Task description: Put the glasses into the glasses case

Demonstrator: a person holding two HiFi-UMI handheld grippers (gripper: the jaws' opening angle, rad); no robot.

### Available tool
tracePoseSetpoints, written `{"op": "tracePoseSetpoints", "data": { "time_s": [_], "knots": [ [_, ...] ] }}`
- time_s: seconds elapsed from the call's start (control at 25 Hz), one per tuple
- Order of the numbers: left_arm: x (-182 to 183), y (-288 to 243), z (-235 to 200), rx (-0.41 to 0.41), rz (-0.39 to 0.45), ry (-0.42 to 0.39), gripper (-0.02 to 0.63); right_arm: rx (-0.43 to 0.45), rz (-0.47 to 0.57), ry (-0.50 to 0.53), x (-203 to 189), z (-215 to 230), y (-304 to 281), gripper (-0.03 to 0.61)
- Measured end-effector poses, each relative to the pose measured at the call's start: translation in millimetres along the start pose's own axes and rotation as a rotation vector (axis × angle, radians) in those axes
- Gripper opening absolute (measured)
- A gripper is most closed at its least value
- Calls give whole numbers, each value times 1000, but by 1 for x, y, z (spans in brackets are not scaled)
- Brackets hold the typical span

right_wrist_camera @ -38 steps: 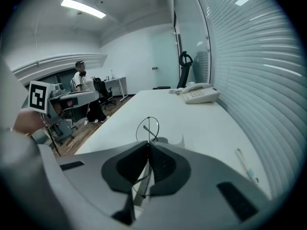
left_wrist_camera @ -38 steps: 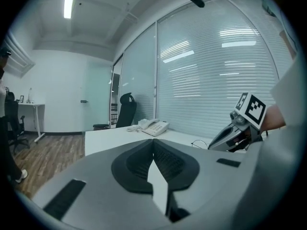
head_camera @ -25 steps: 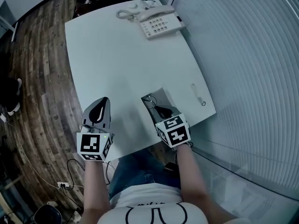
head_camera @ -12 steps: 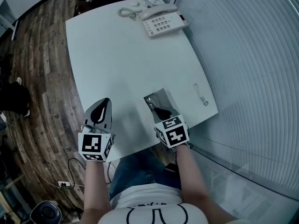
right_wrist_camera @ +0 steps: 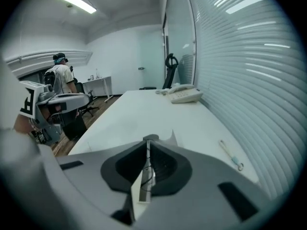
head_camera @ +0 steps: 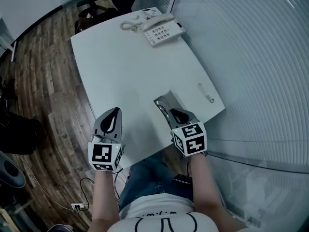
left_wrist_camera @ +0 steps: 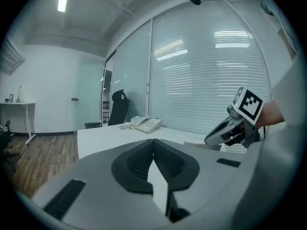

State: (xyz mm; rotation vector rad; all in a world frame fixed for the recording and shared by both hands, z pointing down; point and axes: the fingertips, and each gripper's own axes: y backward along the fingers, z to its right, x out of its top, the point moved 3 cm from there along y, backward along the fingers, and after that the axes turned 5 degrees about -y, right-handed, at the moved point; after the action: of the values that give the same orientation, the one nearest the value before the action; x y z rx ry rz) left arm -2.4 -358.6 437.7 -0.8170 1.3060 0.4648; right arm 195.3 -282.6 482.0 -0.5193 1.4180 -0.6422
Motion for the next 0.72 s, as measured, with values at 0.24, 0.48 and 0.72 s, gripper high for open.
{"op": "tracePoseSetpoints", "data": {
  "time_s": [0.24, 0.48, 0.72],
  "knots": [
    [26, 35, 8, -56, 76, -47, 17, -87, 189, 6, 12, -28, 63, 11],
    [56, 62, 27, -93, 177, -77, 17, -159, 363, 38, 17, -49, 123, 9],
    [92, 86, 60, -106, 258, -130, 17, -193, 509, 44, 23, -49, 184, 9]
  ]
}}
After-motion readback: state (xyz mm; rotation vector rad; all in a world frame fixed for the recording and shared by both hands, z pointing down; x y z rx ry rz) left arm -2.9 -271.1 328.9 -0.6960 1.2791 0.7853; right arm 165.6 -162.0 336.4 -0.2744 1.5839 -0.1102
